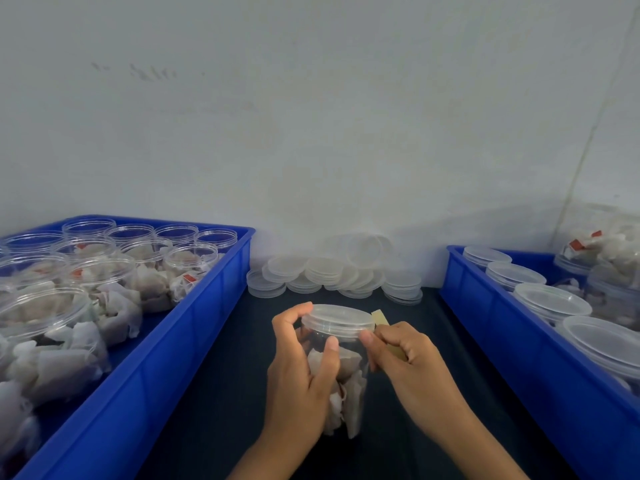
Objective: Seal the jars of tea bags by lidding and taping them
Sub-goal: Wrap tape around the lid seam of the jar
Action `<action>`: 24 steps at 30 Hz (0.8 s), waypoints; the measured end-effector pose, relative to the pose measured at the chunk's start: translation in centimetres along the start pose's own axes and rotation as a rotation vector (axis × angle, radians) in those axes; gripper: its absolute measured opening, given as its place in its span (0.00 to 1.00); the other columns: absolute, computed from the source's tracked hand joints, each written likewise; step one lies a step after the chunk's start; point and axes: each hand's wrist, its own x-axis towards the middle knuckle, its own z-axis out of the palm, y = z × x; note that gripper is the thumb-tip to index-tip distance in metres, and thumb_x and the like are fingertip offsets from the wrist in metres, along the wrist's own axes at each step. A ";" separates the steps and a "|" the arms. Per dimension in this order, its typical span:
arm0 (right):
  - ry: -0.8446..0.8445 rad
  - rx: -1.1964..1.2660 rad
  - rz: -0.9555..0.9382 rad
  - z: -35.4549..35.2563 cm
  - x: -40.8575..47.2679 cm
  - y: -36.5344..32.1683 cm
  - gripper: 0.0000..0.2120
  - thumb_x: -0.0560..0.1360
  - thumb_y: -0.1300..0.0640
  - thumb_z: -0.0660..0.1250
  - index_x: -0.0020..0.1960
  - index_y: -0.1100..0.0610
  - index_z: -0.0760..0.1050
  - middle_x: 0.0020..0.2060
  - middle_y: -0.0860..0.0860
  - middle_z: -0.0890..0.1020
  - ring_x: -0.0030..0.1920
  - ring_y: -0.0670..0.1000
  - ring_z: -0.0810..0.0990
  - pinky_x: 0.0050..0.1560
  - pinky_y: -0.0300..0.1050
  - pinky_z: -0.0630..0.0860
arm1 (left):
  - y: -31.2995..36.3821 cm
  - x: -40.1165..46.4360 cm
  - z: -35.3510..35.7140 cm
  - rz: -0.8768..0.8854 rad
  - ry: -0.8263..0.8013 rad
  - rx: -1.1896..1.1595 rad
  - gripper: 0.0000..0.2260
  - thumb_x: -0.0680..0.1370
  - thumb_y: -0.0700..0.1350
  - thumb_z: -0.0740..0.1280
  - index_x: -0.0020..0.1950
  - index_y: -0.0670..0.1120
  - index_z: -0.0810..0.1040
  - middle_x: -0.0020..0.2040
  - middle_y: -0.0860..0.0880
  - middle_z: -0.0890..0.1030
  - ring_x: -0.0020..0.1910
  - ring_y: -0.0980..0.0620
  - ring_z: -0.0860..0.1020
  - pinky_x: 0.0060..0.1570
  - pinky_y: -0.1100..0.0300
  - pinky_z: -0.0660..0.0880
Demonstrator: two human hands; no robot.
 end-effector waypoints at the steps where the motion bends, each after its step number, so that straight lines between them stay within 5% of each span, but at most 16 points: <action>1: 0.004 -0.017 0.006 0.0 0.0 0.1 0.19 0.77 0.49 0.63 0.30 0.56 0.73 0.38 0.52 0.77 0.40 0.44 0.74 0.42 0.33 0.71 | 0.0 0.0 0.0 -0.005 -0.003 -0.014 0.20 0.72 0.62 0.60 0.63 0.62 0.62 0.57 0.72 0.73 0.56 0.67 0.77 0.48 0.71 0.75; 7: 0.000 -0.184 -0.005 -0.5 0.2 0.5 0.18 0.79 0.48 0.59 0.33 0.52 0.70 0.38 0.50 0.75 0.39 0.48 0.74 0.43 0.43 0.73 | -0.1 0.3 0.0 -0.011 -0.056 -0.097 0.21 0.73 0.59 0.63 0.63 0.59 0.63 0.55 0.70 0.74 0.56 0.63 0.78 0.49 0.68 0.76; 13: -0.024 -0.214 -0.026 -0.2 0.0 0.2 0.16 0.80 0.48 0.59 0.33 0.46 0.68 0.39 0.49 0.74 0.39 0.46 0.74 0.41 0.38 0.72 | 0.5 0.0 -0.2 -0.067 -0.094 -0.241 0.21 0.68 0.63 0.66 0.58 0.65 0.63 0.55 0.67 0.76 0.57 0.60 0.79 0.51 0.67 0.76; 24: -0.093 -0.518 -0.131 -0.2 -0.3 0.6 0.14 0.83 0.47 0.48 0.43 0.44 0.68 0.44 0.42 0.69 0.43 0.42 0.71 0.45 0.39 0.71 | 0.4 0.1 -0.4 -0.012 0.104 -0.145 0.30 0.58 0.59 0.77 0.54 0.61 0.65 0.52 0.67 0.75 0.55 0.64 0.78 0.48 0.71 0.75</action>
